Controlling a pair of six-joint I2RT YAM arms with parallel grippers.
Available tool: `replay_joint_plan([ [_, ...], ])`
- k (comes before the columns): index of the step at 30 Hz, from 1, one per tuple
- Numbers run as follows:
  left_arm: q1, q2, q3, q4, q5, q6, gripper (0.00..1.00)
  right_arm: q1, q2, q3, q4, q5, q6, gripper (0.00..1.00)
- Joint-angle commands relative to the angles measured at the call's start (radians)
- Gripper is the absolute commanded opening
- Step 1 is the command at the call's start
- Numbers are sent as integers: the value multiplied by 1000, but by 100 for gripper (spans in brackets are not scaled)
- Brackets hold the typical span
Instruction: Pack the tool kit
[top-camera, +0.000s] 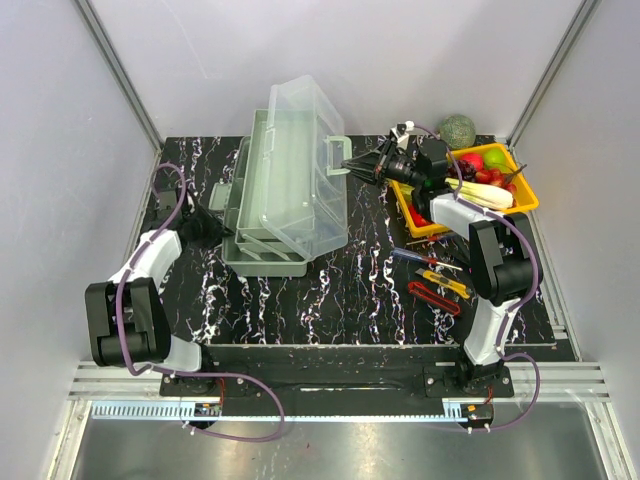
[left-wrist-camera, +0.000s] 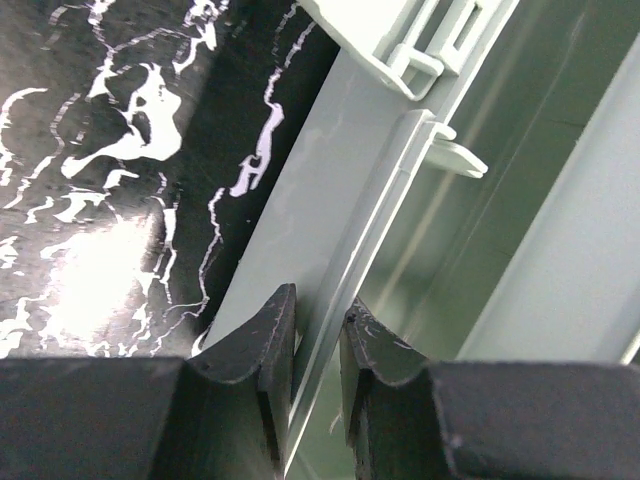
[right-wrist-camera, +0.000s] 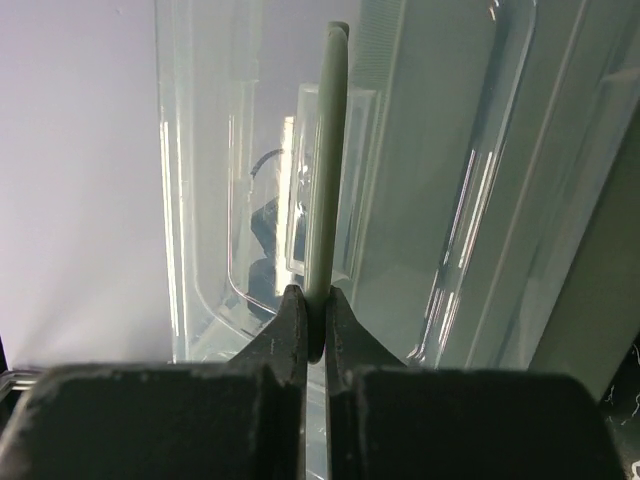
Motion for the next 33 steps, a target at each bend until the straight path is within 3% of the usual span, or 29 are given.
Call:
replay_joint_plan([
  [1, 97, -14, -21, -21, -120, -61, 17, -26, -41, -22, 112, -65, -28, 2],
  [16, 163, -8, -4, -15, -69, -35, 18, -62, -65, -133, 92, -36, -40, 2],
  [24, 163, -2, -21, 11, -34, -35, 20, -64, -85, -144, -6, -7, -95, 19],
  [33, 163, -2, -21, 11, -32, -31, 22, -67, -114, -156, -158, 56, -164, 25],
])
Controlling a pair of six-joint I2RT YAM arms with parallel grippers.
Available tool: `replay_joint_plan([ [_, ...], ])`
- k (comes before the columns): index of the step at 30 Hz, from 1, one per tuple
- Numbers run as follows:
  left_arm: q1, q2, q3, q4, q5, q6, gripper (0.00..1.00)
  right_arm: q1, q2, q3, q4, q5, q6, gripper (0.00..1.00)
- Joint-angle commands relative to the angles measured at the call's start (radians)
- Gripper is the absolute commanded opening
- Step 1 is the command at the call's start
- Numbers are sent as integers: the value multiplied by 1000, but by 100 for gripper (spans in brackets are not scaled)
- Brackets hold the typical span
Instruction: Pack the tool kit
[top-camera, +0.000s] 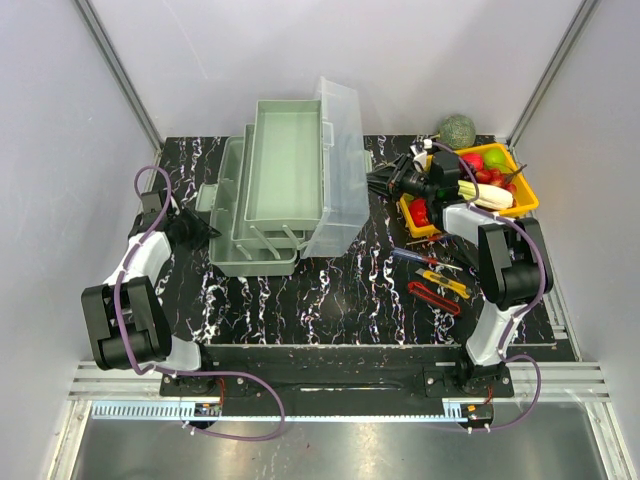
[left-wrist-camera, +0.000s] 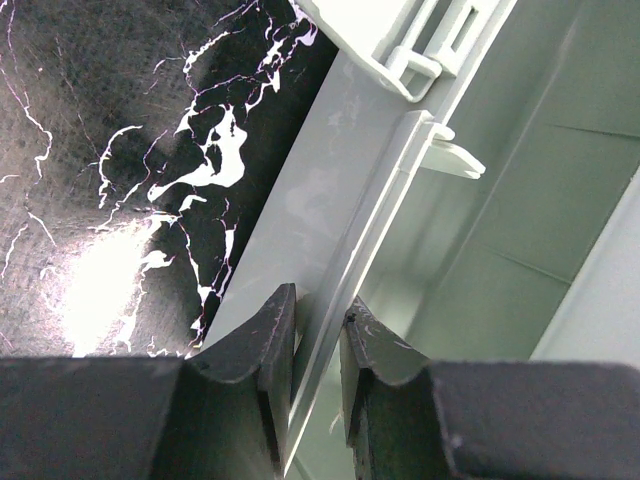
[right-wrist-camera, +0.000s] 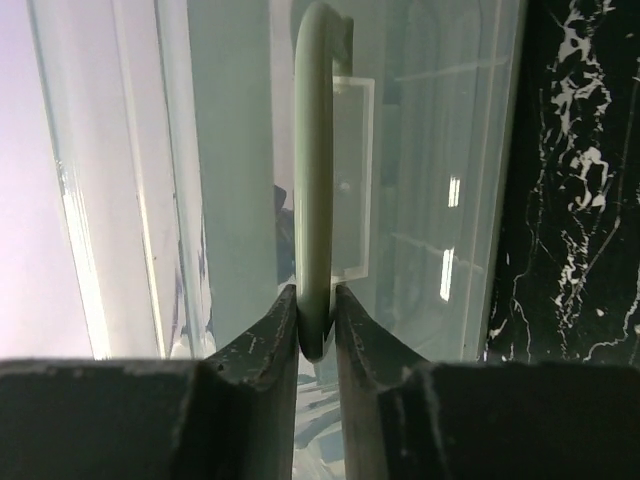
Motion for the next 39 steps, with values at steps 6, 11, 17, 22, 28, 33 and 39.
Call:
replay_joint_plan([
  [6, 36, 5, -9, 11, -70, -88, 24, 9, -119, 12, -165, 54, -128, 41],
  [11, 36, 11, -8, 8, -65, -85, 26, 8, -194, 78, -371, 147, -261, 61],
  [17, 36, 23, -5, 8, -68, -88, 28, 5, -244, 169, -690, 305, -404, 72],
  [22, 36, 43, 1, 22, -47, -96, 28, 5, -201, 183, -721, 295, -404, 70],
  [28, 36, 51, -6, 48, -13, -96, 28, 5, -150, 175, -736, 253, -442, 63],
  [33, 36, 83, -3, 63, 18, -96, 29, 5, -124, 169, -798, 287, -498, 56],
  [39, 32, 106, -6, 78, 42, -99, 29, 5, -81, 171, -825, 304, -525, 52],
])
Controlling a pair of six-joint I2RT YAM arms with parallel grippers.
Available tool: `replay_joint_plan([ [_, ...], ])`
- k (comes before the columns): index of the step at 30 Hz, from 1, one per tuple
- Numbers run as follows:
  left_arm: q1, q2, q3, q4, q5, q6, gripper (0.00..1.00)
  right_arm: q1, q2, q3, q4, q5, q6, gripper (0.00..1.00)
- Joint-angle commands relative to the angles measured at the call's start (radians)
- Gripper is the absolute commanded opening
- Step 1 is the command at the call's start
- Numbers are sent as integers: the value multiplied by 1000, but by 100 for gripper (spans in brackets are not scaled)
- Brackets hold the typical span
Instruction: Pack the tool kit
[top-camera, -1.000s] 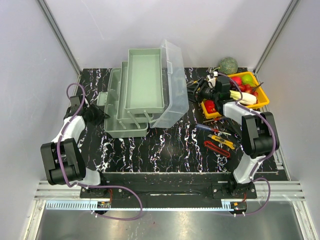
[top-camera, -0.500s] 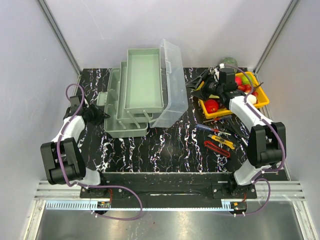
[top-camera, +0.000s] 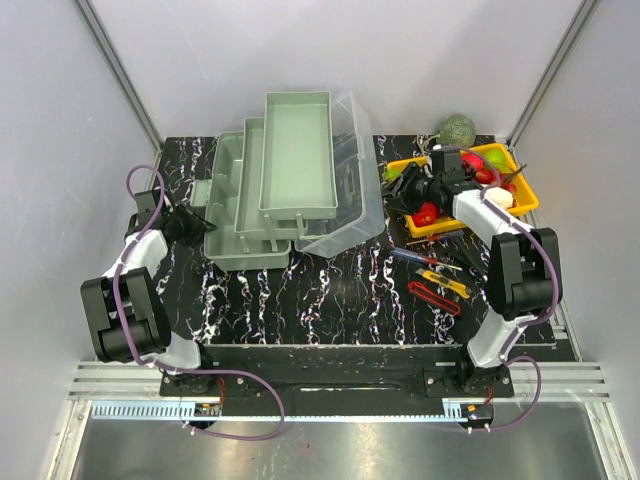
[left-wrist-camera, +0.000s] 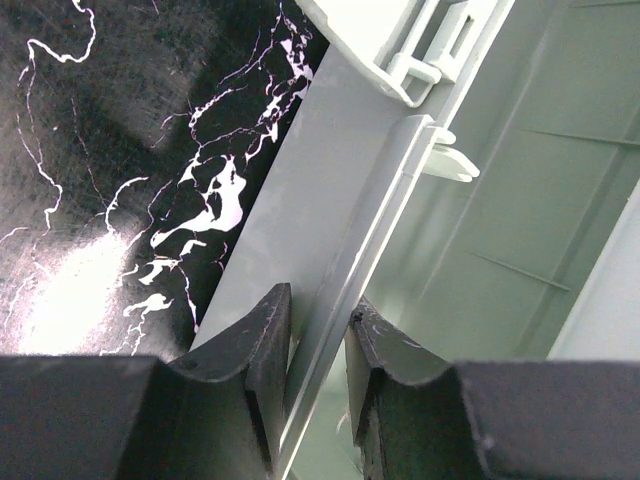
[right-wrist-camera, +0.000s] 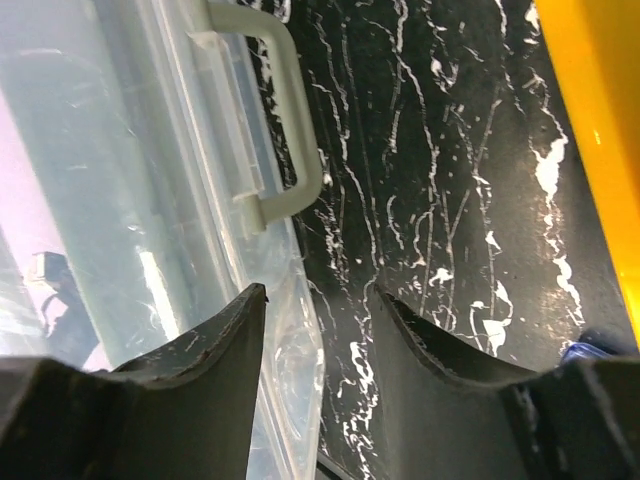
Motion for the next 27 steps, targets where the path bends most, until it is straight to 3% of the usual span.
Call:
replay_joint_plan([
  [1, -4, 62, -5, -4, 8, -66, 29, 26, 29, 27, -21, -31, -42, 51],
  [15, -4, 59, -10, -10, 0, -82, 31, 25, 8, -51, -84, 168, -21, 48],
  [22, -4, 49, 12, -40, -11, -69, 32, 25, -107, -104, -188, 347, -39, 49],
  [27, -4, 30, 48, -69, -12, -51, 34, 23, -235, -131, -312, 483, -44, 55],
])
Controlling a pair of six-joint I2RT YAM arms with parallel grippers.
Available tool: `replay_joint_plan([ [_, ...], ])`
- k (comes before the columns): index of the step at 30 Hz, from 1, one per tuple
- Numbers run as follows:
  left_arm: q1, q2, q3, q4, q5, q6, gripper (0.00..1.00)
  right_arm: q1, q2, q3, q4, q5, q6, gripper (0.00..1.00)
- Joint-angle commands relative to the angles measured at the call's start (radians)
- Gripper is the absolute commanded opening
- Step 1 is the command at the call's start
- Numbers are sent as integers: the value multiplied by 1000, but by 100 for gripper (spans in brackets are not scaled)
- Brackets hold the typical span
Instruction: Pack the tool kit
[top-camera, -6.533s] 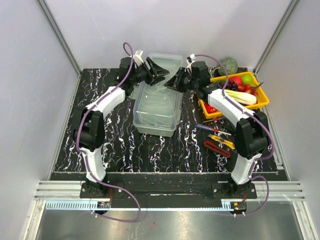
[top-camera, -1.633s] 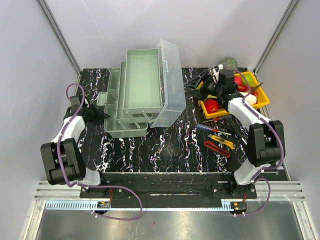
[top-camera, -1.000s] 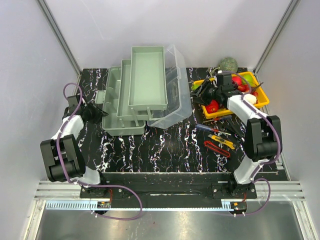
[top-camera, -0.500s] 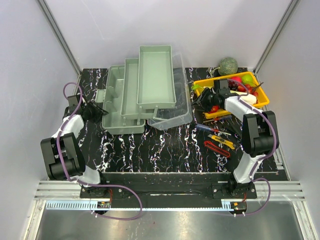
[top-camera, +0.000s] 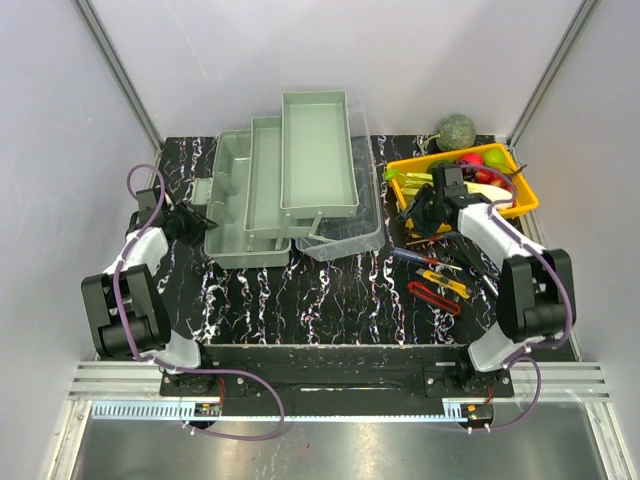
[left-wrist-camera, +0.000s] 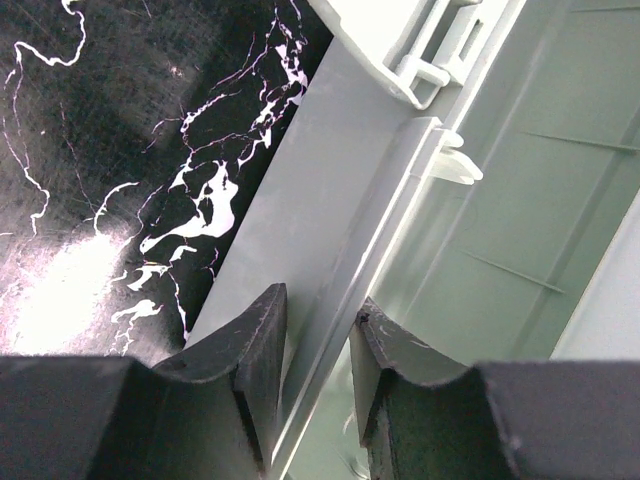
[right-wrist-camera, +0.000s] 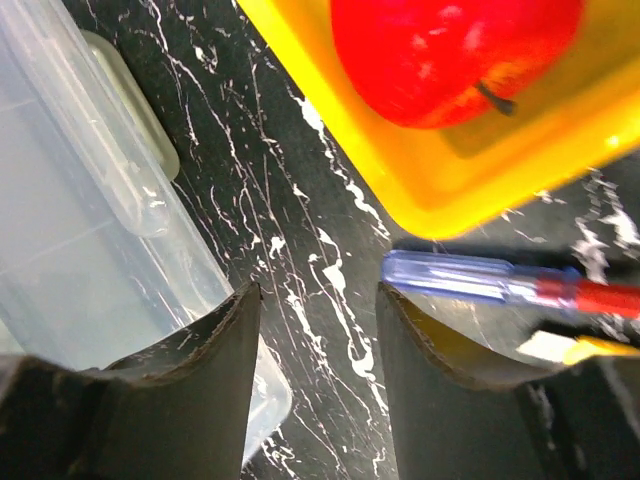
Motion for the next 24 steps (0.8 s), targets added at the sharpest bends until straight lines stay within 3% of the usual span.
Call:
replay_joint_plan([
  [1, -5, 9, 47, -92, -23, -20, 34, 3, -156, -16, -128, 185, -11, 57],
  [4, -1, 5, 85, -117, -19, -6, 35, 3, -220, -32, -191, 236, -10, 66],
  [7, -5, 3, 115, -130, -1, 8, 40, 2, -283, -67, -242, 273, -3, 89],
  [9, -3, 2, 136, -146, 0, 20, 44, 2, -332, -102, -262, 293, 9, 99],
  [19, -1, -89, 231, -215, 36, 44, 78, -3, -504, -211, -412, 319, 194, 99],
  [24, 0, -195, 277, -270, -19, 81, 95, -3, -509, -248, -438, 304, 181, 95],
])
